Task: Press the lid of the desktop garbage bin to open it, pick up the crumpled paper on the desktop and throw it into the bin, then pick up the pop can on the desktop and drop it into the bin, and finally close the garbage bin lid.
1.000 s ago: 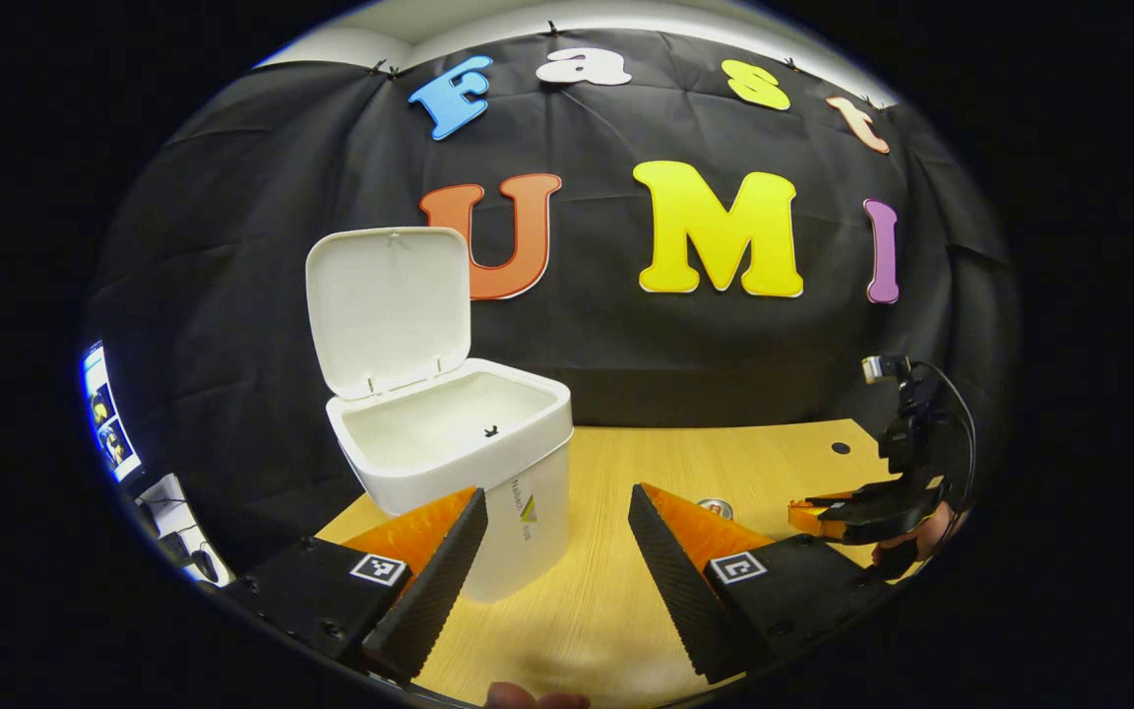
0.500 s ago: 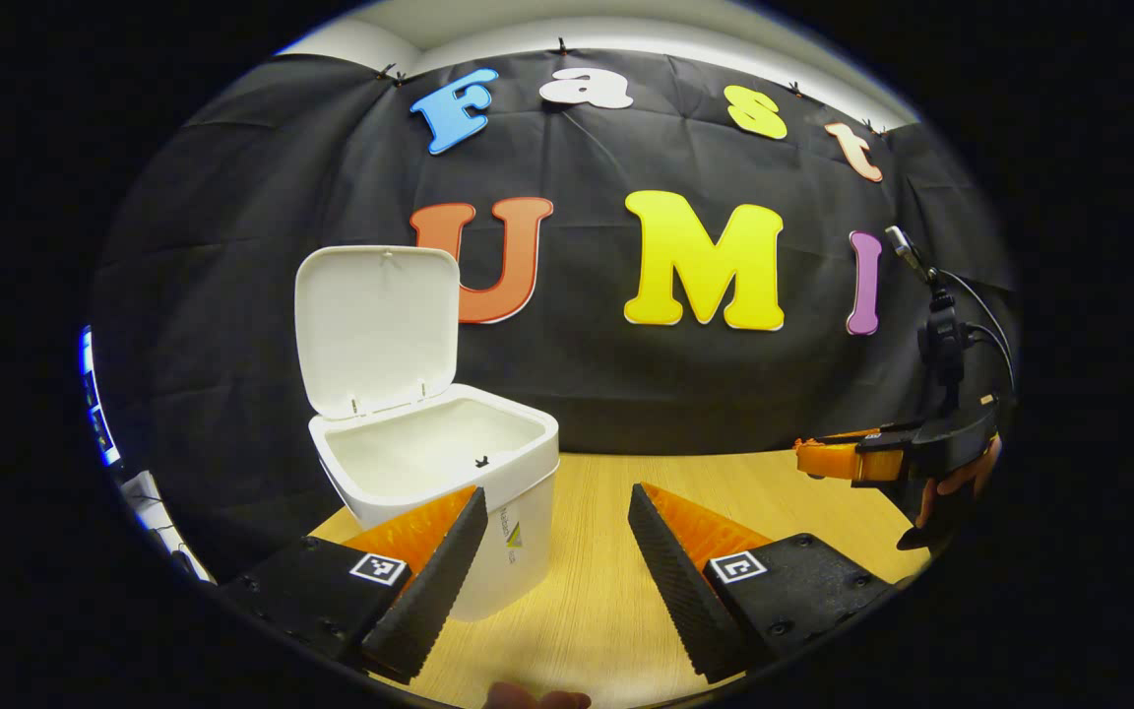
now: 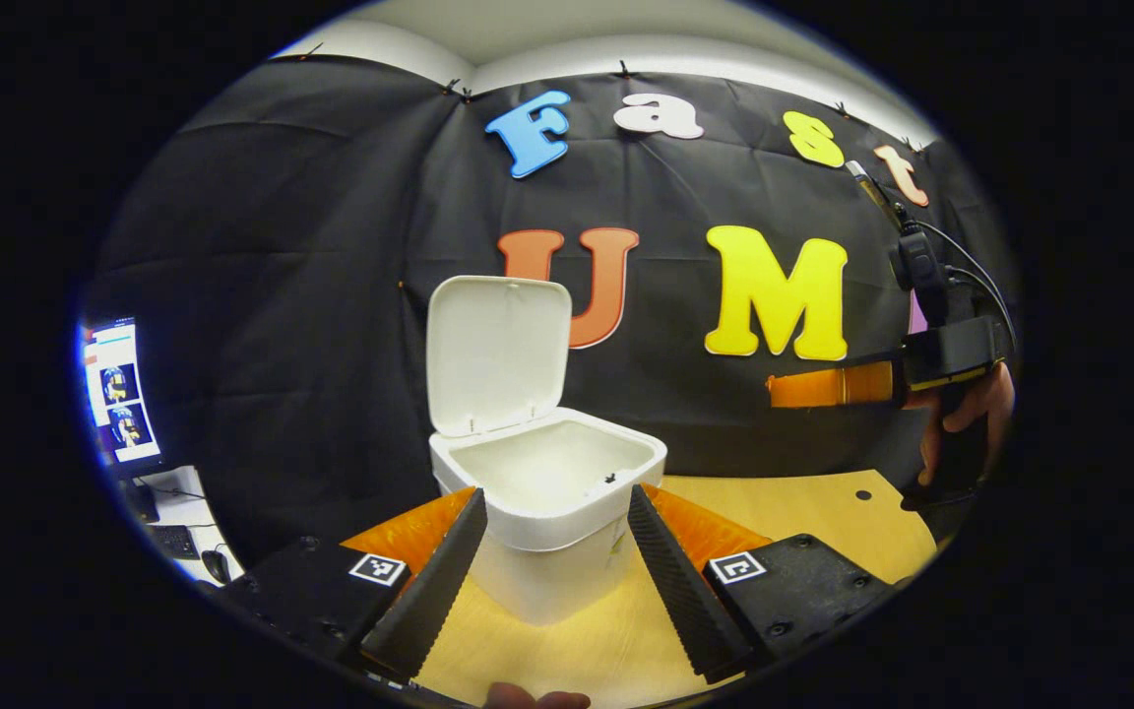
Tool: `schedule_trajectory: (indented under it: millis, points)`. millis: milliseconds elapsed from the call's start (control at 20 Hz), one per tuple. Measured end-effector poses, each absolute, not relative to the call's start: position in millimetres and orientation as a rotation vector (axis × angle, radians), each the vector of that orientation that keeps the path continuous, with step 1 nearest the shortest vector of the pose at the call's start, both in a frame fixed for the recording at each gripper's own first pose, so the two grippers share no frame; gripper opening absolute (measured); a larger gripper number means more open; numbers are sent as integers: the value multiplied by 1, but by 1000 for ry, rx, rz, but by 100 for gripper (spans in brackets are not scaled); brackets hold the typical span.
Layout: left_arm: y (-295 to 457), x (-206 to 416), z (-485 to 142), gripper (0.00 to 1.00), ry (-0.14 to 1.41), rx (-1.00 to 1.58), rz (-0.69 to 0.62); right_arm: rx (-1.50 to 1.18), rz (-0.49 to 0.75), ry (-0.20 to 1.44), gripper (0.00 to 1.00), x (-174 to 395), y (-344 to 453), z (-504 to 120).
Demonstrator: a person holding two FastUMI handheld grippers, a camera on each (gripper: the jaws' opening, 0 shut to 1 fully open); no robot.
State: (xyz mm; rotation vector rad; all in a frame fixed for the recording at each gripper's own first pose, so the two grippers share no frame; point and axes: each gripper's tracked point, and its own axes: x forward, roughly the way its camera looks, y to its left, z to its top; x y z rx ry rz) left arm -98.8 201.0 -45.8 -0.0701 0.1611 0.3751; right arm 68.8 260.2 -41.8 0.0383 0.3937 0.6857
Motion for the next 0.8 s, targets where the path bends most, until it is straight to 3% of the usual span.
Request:
schedule_trajectory:
  millis: [150, 200, 250, 400, 800]
  points:
    - [228, -124, -45, 96, 161, -76, 461, 12, 765, 386, 35, 64, 313, -44]
    - [236, -132, -45, 100, 161, -79, 488, -2, 797, 383, 35, 61, 332, -48]
    - [242, -139, -47, 96, 164, -85, 512, -31, 821, 385, 35, 60, 349, -55]
    - [256, -158, -50, 96, 176, -91, 571, -87, 882, 394, 35, 56, 389, -72]
    - [282, -188, -61, 96, 193, -104, 674, -173, 923, 434, 36, 50, 437, -106]
